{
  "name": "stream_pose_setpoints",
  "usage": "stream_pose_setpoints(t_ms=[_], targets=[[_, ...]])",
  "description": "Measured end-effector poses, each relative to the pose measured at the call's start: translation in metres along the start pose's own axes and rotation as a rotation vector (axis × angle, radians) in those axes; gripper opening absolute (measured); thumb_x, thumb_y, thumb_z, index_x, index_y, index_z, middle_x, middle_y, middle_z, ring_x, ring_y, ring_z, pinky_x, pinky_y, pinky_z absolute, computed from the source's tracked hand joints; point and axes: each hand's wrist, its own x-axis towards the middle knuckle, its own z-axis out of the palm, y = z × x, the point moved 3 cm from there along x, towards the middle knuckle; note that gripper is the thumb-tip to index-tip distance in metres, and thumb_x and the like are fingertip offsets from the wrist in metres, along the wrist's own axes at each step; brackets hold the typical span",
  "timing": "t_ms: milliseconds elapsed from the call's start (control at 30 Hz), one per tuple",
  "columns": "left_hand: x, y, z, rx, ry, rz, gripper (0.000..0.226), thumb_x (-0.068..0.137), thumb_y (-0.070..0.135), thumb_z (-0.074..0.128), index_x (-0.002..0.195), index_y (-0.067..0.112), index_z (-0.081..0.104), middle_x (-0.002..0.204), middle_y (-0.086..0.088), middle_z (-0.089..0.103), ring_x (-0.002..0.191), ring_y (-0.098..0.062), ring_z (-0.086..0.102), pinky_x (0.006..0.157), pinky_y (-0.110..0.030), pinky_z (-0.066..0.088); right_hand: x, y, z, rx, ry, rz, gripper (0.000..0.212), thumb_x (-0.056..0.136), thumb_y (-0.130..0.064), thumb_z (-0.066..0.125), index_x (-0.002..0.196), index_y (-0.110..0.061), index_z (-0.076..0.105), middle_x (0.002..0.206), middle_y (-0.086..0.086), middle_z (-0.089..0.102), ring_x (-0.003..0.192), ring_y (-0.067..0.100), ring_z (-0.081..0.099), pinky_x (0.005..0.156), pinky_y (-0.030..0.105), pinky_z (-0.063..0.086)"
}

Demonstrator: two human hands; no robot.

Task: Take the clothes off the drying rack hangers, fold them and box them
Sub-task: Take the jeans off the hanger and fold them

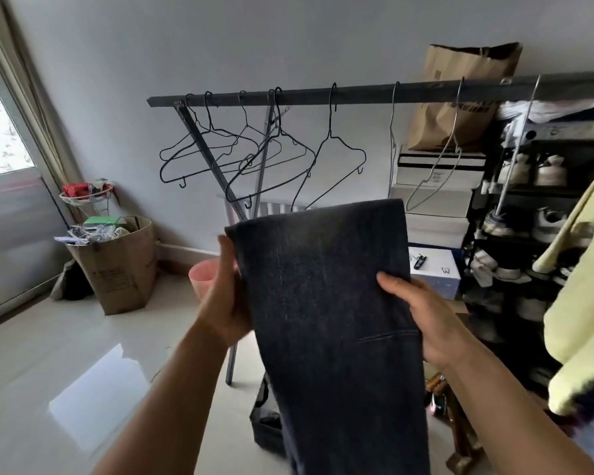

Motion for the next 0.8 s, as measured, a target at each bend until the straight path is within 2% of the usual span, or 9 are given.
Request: stream_pose_setpoints(t_ms=[67,167,200,300,400,500,600,700,800], targets=[[-0.004,-0.025,-0.004,0.112,-0.006,-0.061,0.078,0.068,0.074,0.052,0.118,0.015,0.064,0.117,-0.011,0.069,0.104,-0.026,0.067,0.082,-0.039,0.055,0.005,-0.002,0.000,-0.009,0.035,-0.010,0.036,0.071,-0.025,0.069,0.101,-0.004,0.070,0.097,0.016,0.074,0.083,0.028,0.073,0.072,0.038,0.056],[-0.011,-0.043,-0.001,0.201,-0.084,-0.053,0.057,0.066,0.050,0.082,0.108,0.014,0.069,0.111,-0.009,0.073,0.100,-0.023,0.071,0.076,-0.030,0.058,0.011,0.000,-0.003,0.028,0.080,-0.001,0.033,0.076,-0.025,0.068,0.103,-0.007,0.070,0.095,0.014,0.075,0.081,0.026,0.073,0.074,0.038,0.054],[-0.011,-0.044,-0.001,0.216,-0.080,-0.039,0.050,0.066,0.042,0.084,0.105,0.013,0.071,0.107,-0.008,0.074,0.098,-0.022,0.071,0.074,-0.028,0.059,0.012,0.001,-0.004,0.037,0.088,0.001,0.033,0.076,-0.026,0.068,0.104,-0.008,0.070,0.095,0.013,0.075,0.081,0.026,0.074,0.074,0.038,0.054],[-0.008,-0.042,0.002,0.200,-0.007,-0.017,0.034,0.076,0.027,0.070,0.105,0.009,0.069,0.106,-0.008,0.075,0.096,-0.021,0.072,0.074,-0.029,0.059,0.009,0.003,-0.008,0.039,0.050,0.031,0.047,0.065,-0.035,0.077,0.105,-0.011,0.071,0.103,0.012,0.074,0.089,0.026,0.073,0.079,0.042,0.054],[-0.001,-0.041,0.002,0.233,-0.015,-0.007,0.030,0.076,0.025,0.070,0.100,0.007,0.071,0.103,-0.009,0.075,0.094,-0.023,0.072,0.077,-0.033,0.058,0.003,0.011,-0.010,0.051,-0.027,0.120,0.076,0.036,-0.042,0.095,0.102,-0.011,0.074,0.104,0.012,0.074,0.092,0.027,0.073,0.078,0.043,0.056],[0.002,-0.037,0.001,0.317,0.023,-0.014,0.036,0.072,0.028,0.073,0.101,0.006,0.071,0.103,-0.007,0.075,0.099,-0.023,0.071,0.086,-0.037,0.056,0.002,0.017,-0.009,0.028,0.011,0.202,0.053,0.065,-0.027,0.078,0.112,-0.004,0.069,0.103,0.012,0.074,0.089,0.026,0.072,0.085,0.043,0.053],[0.009,-0.038,-0.002,0.422,0.171,0.028,0.046,0.076,0.029,0.076,0.114,0.008,0.061,0.106,-0.007,0.071,0.099,-0.020,0.067,0.088,-0.034,0.053,0.006,0.018,-0.004,0.094,0.099,0.183,0.029,0.084,-0.023,0.064,0.107,-0.005,0.069,0.102,0.012,0.075,0.085,0.023,0.073,0.080,0.041,0.053],[0.006,-0.038,-0.005,0.535,0.310,0.081,0.040,0.087,0.033,0.068,0.117,0.014,0.049,0.103,-0.001,0.063,0.091,-0.012,0.060,0.072,-0.027,0.048,0.012,0.020,-0.004,0.103,0.228,0.046,0.032,0.089,-0.027,0.064,0.115,-0.009,0.066,0.109,0.009,0.073,0.097,0.025,0.071,0.080,0.039,0.055],[-0.003,-0.052,-0.002,0.452,0.260,-0.033,0.040,0.092,0.044,0.058,0.115,0.011,0.053,0.102,-0.006,0.065,0.088,-0.016,0.064,0.069,-0.031,0.052,0.014,0.021,-0.001,0.181,0.328,-0.102,0.038,0.088,-0.027,0.065,0.122,-0.010,0.061,0.113,0.007,0.072,0.101,0.024,0.069,0.078,0.039,0.055]])
